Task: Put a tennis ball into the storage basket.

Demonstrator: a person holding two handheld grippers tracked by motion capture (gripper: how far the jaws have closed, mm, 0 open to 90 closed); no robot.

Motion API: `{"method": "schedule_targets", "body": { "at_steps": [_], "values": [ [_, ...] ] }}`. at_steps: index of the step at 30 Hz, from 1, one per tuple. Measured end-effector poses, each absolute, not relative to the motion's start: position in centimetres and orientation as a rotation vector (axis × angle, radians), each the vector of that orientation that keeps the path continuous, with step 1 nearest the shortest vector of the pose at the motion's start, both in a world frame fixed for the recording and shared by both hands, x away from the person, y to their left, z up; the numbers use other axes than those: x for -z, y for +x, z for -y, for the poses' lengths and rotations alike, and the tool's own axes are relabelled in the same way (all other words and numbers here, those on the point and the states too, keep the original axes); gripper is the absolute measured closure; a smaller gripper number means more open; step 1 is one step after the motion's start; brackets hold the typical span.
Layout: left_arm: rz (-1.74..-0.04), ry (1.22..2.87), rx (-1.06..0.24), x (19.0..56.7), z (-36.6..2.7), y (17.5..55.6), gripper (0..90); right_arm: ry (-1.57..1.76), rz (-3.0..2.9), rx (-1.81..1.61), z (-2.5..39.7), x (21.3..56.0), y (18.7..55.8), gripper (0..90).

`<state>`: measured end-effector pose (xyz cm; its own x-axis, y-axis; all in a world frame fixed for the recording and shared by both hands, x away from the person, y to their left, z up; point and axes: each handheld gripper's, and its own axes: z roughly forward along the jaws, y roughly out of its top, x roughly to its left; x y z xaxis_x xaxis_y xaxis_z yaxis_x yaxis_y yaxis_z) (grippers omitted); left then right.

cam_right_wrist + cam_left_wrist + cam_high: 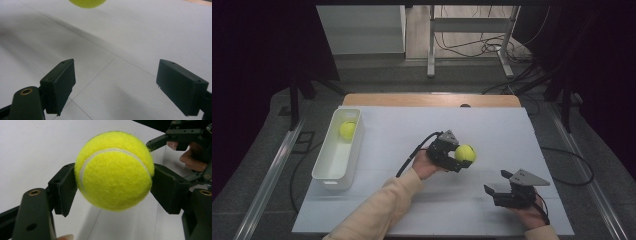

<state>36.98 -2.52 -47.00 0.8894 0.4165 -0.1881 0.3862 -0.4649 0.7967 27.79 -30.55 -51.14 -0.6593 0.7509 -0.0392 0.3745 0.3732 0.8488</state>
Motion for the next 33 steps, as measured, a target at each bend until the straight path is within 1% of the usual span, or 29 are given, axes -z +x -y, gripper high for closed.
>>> {"method": "schedule_targets", "body": {
  "at_steps": [12,33],
  "values": [
    [-0.592,2.101,-0.095,46.6,0.7,36.5,26.1,0.974,-2.219,-1.209,30.5,51.2,27.8,16.5],
    [-0.633,2.062,-0.121,46.0,-2.5,35.9,26.1,0.973,-2.219,-1.205,30.5,51.2,27.8,16.5]
  ]
}}
